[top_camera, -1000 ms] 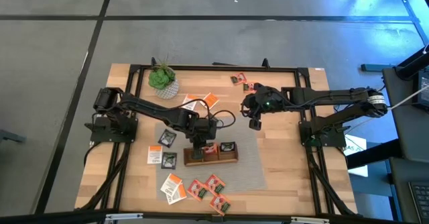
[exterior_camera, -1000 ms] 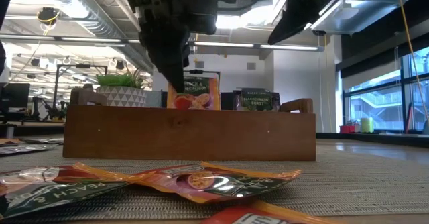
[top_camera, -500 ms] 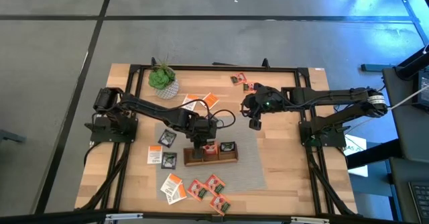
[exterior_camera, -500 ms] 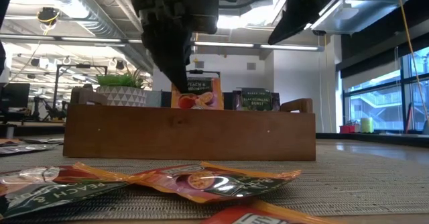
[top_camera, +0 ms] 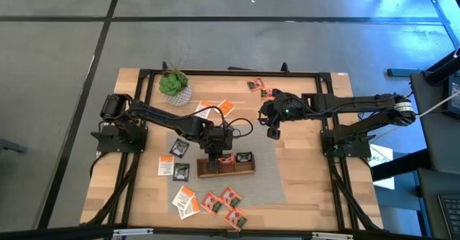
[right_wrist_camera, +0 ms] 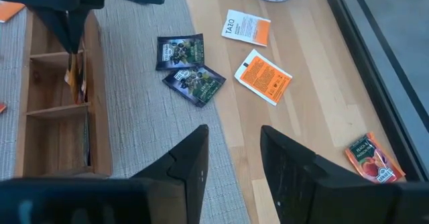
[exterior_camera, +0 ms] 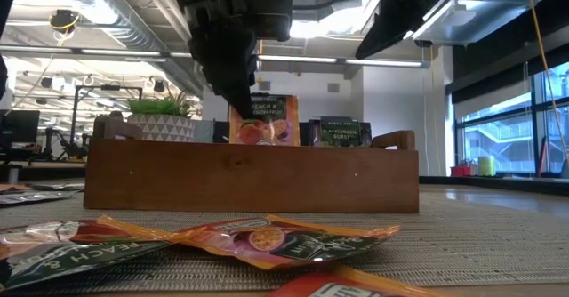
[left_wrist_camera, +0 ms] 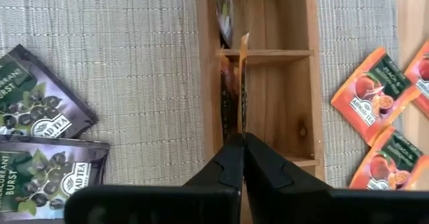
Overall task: Pick & Place Tea
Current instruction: Put the orange tea bag into the middle section of the wooden organizer, then put the purple tea bag into the right section of the wooden organizer
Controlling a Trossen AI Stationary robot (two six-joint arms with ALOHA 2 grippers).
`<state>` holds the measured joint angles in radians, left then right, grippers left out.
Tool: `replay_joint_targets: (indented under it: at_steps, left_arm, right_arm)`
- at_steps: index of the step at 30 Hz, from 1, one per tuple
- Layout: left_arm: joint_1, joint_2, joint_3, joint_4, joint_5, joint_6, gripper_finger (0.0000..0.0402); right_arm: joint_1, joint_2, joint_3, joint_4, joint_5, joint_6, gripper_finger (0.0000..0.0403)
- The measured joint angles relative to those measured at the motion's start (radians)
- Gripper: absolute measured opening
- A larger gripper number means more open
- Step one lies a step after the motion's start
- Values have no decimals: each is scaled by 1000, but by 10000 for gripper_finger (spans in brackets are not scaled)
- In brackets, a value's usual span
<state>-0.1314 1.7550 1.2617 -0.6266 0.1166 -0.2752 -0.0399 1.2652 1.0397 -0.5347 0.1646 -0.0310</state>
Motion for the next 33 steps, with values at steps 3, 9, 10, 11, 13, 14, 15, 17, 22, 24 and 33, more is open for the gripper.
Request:
replay_joint_targets:
  at_steps: [3,9,10,11,13,14,15,17,22,24,33]
  left_arm:
    - [0,0,0,3,26,0,4]
    - [0,0,0,3,31,0,18]
    - [0,0,0,3,31,0,23]
    - [0,0,0,3,30,0,28]
    - [0,0,0,3,28,-1,39]
    - [0,0,0,3,28,-1,45]
    - [1,0,0,3,27,-1,51]
    - [3,0,0,3,24,0,61]
    - [9,-20,0,3,33,7,74]
    - [15,-41,0,3,33,20,74]
    - [40,-158,0,30,-12,145,73]
  right_arm:
    - [0,0,0,0,0,1,138]
    - [0,0,0,0,0,1,138]
    - [0,0,0,0,0,0,138]
    - [0,0,0,0,0,-1,138]
    - [0,0,0,0,0,0,138]
    - [0,0,0,0,0,1,138]
    - [0,0,0,0,0,0,138]
    - [0,0,0,0,0,-1,138]
    - [0,0,0,0,0,-1,138]
    - [0,0,0,0,0,1,138]
    - [0,0,0,0,0,0,138]
